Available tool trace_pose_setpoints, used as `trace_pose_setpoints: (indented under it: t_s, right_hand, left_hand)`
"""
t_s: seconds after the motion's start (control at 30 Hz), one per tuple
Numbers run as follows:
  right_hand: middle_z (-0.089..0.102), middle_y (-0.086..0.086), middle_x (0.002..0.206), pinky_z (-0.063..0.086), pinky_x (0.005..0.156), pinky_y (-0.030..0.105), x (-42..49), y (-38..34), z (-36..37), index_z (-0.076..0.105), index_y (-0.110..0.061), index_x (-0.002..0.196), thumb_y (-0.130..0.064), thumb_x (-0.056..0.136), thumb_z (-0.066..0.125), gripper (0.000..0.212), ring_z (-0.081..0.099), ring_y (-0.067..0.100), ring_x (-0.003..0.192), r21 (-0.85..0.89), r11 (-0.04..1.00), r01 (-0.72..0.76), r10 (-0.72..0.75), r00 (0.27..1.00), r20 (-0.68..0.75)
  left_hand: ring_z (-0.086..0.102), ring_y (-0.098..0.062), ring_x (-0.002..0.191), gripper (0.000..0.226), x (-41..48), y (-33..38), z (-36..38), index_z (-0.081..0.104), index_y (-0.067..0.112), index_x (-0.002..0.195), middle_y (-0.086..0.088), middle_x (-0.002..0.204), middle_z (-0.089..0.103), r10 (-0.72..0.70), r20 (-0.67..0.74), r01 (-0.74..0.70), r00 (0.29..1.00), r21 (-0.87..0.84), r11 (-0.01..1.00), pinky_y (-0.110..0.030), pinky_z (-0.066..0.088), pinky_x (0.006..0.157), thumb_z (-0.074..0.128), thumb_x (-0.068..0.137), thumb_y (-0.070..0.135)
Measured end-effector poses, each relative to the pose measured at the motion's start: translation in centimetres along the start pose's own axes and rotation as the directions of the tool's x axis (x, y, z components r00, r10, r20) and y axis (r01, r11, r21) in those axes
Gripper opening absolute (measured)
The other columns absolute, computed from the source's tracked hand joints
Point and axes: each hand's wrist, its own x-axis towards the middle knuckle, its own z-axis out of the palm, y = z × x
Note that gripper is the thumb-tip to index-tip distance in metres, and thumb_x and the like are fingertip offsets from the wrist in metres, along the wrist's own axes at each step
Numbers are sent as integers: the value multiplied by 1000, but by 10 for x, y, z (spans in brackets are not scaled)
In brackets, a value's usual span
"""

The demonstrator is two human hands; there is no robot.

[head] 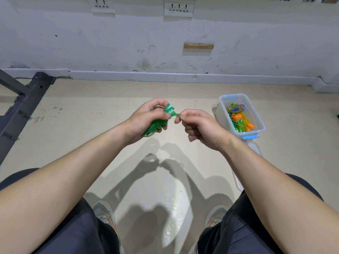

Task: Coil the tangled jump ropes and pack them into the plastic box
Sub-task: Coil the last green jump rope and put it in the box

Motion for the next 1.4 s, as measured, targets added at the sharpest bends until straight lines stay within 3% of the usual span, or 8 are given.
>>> trace_pose_setpoints:
  t_s: [0.17, 0.4, 0.53, 0.7, 0.9, 1.03, 1.23, 1.4]
  right_hand:
    - [33, -14, 52, 26, 46, 21, 1, 4, 7, 70, -12, 93, -20, 105, 50, 24, 28, 5, 44, -34, 999, 26, -28, 998, -61]
    - [40, -18, 48, 29, 53, 28, -2, 4, 16, 74, -18, 84, -28, 99, 59, 23, 31, 15, 54, -296, 955, -30, -3, 994, -112]
    - [41, -17, 49, 32, 51, 25, -2, 4, 16, 70, -17, 80, -32, 100, 57, 27, 34, 8, 49, -238, 970, -56, 26, 992, -126]
    - [40, -8, 55, 42, 54, 27, -1, 9, 18, 70, -9, 94, -18, 104, 45, 29, 32, 11, 47, -117, 986, -119, 116, 993, -28]
    - [65, 8, 80, 53, 56, 24, -5, 8, 20, 62, -2, 122, -6, 103, 47, 24, 62, 17, 55, -210, 969, -132, 130, 991, -25]
    - [71, 16, 85, 60, 74, 43, -11, 4, 22, 53, -14, 118, -6, 101, 53, 19, 73, 29, 70, -192, 980, -58, 68, 997, 43]
    - [77, 7, 102, 53, 83, 38, -17, -8, 24, 68, -8, 111, -3, 94, 47, 28, 72, 25, 90, -301, 947, -113, 210, 927, 310]
    - [78, -1, 105, 54, 83, 31, -18, -5, 25, 68, -18, 110, -8, 98, 60, 18, 72, 21, 104, -351, 935, -39, 164, 928, 335]
  left_hand:
    - [63, -25, 67, 33, 2, -5, 6, 61, 1, 121, -16, 91, 71, -93, -175, 76, 980, -100, 992, -28, 50, 59, 57, 91, 17]
    - [54, -25, 60, 37, -4, -3, 12, 58, 13, 108, -15, 79, 61, -254, -44, 239, 966, -212, 947, -32, 45, 57, 54, 96, 48]
    - [63, -22, 67, 23, -2, -6, 15, 56, 7, 110, -11, 82, 63, -219, -52, 214, 974, -79, 974, -33, 58, 62, 70, 93, 13]
    - [68, -24, 70, 17, 6, -12, 12, 56, -1, 101, -15, 76, 62, -327, -152, 278, 933, -276, 920, -36, 63, 73, 65, 95, 13]
    - [63, -20, 67, 22, 13, -22, 1, 68, 5, 93, -10, 83, 68, -286, -374, 286, 882, -59, 957, -28, 50, 62, 69, 92, 26]
    - [63, -21, 65, 24, 15, -25, -8, 72, 7, 93, -5, 79, 73, -272, -436, 294, 858, -16, 956, -25, 48, 61, 71, 91, 31]
    - [60, -23, 60, 44, 13, -29, -2, 60, 13, 83, -6, 71, 66, -234, -411, 322, 881, 161, 933, -32, 51, 62, 84, 76, 49]
    - [62, -21, 63, 25, 3, -18, 5, 63, 11, 87, -7, 73, 66, -335, -113, 336, 935, -8, 942, -26, 52, 56, 71, 92, 34]
